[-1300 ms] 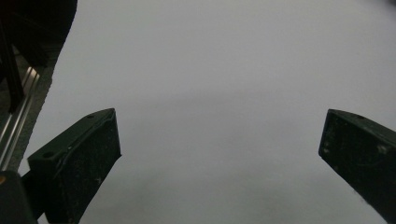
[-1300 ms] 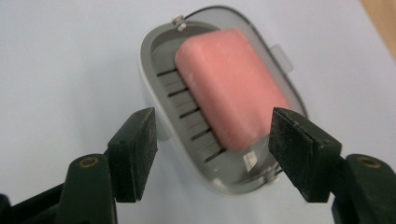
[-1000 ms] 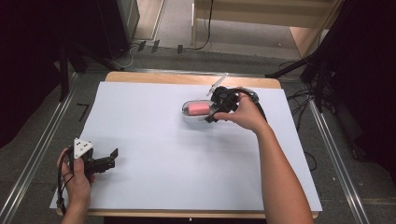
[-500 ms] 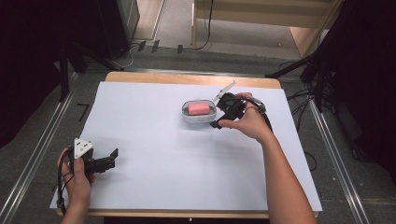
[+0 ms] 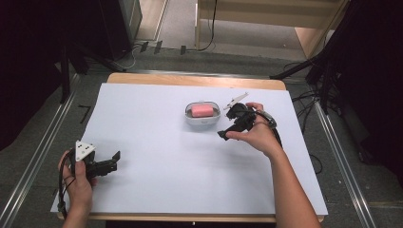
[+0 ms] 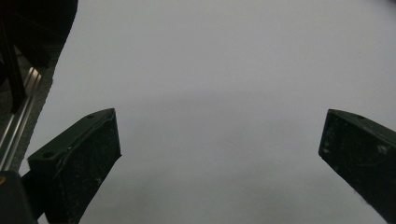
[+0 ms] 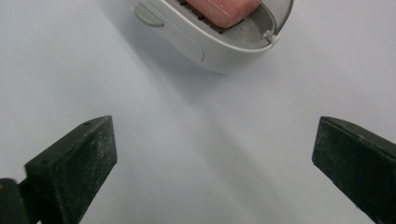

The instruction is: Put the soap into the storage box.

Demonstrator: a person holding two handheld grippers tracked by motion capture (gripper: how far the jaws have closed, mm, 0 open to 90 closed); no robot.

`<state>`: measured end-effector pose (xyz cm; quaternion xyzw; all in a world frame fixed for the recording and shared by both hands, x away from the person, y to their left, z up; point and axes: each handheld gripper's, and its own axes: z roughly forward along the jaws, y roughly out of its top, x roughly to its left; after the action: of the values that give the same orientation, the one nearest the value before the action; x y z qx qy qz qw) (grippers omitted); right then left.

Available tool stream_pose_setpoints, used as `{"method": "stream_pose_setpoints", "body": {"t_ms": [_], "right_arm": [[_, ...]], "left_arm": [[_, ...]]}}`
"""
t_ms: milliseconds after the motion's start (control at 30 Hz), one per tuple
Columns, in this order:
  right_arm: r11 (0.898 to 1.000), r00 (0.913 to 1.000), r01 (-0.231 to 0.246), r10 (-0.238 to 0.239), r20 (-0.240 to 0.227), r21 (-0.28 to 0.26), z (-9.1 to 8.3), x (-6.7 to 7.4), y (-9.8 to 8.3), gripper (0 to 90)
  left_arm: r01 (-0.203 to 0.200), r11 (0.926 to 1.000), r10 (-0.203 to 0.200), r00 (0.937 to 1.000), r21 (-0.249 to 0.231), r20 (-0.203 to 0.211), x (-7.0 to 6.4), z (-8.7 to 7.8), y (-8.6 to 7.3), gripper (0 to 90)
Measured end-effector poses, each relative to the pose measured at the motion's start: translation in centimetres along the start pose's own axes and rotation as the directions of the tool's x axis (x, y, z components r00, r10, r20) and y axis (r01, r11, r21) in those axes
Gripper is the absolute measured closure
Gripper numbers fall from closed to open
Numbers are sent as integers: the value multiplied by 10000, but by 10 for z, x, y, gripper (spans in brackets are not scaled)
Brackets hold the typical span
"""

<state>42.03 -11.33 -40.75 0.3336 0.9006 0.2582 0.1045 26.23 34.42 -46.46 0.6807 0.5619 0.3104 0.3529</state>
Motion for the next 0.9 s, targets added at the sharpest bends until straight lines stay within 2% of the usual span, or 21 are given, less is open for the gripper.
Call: {"method": "stream_pose_setpoints", "body": {"t_ms": [233, 533, 900], "right_arm": [[9991, 9996, -288, 287, -11, -308, -6, 2, -16, 0], [9976, 9984, -556, 560, 81, -417, -10, 3, -35, 0], [9919, 9944, -1004, 1027, 256, -772, -17, 3, -60, 0]], "left_arm": [[-15, 10000, 15, 10000, 3, -12, 0, 0, 0, 0], [-19, 10000, 19, 10000, 10, -33, 0, 0, 0, 0], [-28, 10000, 28, 10000, -1, -39, 0, 0, 0, 0]]}}
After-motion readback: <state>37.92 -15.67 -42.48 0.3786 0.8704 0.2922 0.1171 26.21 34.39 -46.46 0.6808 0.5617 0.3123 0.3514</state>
